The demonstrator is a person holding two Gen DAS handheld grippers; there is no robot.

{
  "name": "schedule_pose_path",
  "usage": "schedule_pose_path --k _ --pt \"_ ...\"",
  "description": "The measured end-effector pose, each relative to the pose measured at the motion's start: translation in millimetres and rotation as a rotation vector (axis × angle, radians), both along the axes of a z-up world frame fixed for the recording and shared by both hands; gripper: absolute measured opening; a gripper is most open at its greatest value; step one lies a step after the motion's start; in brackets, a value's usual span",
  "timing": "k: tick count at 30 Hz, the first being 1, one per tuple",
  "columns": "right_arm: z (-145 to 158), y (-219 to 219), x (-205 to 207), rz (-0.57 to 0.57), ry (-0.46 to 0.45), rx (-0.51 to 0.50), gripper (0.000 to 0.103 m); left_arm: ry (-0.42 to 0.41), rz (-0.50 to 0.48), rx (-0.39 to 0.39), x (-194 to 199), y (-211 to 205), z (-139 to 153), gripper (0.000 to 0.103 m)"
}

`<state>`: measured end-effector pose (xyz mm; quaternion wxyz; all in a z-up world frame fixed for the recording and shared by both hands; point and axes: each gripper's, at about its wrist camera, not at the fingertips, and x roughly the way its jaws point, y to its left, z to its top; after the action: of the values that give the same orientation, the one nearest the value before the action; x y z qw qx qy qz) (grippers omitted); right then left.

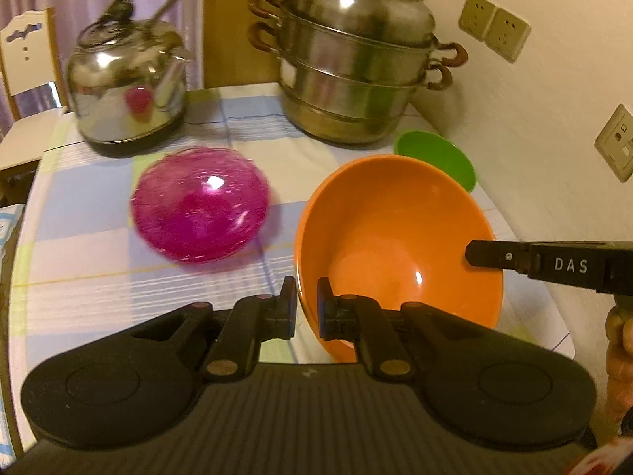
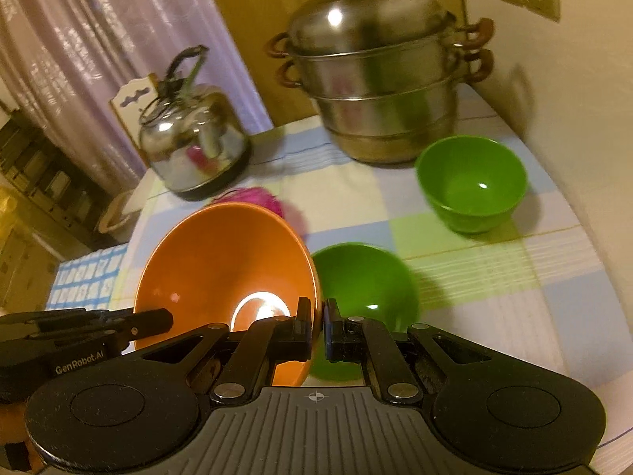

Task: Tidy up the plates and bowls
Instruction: 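Lift the orange bowl with both grippers and carry it over the large green bowl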

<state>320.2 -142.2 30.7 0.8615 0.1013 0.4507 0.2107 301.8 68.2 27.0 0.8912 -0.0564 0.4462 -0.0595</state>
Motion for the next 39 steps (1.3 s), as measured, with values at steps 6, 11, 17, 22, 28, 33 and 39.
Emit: schedule_pose_path --k 6,11,17,22,28,33,39 --pt "-10.0 -21.4 28.5 -0.017 0.041 -0.018 0.006 0.040 -0.040 0.044 32.3 -24.1 -13.0 0.008" --pt "-29.1 -31.7 48.5 -0.032 0.097 -0.012 0.006 0.086 -0.058 0.068 51.7 -33.2 -32.7 0.008" --pt "-51.5 -35.0 60.6 -0.037 0.143 -0.020 0.006 0.125 -0.067 0.080 63.7 -36.3 -54.4 0.008" --pt "-65.9 -34.6 66.6 -0.036 0.169 -0.028 0.006 0.147 -0.066 0.083 70.0 -37.2 -66.4 0.008" --pt "-75.5 -33.6 71.9 -0.035 0.186 -0.035 0.006 0.157 -0.063 0.079 77.2 -37.2 -73.5 0.008" --pt "-81.9 -34.2 74.4 -0.037 0.201 -0.039 0.006 0.165 -0.060 0.075 80.6 -38.3 -77.3 0.008" --pt "-81.9 -34.5 74.4 -0.032 0.198 -0.044 0.006 0.171 -0.040 0.067 83.6 -35.9 -81.2 0.009"
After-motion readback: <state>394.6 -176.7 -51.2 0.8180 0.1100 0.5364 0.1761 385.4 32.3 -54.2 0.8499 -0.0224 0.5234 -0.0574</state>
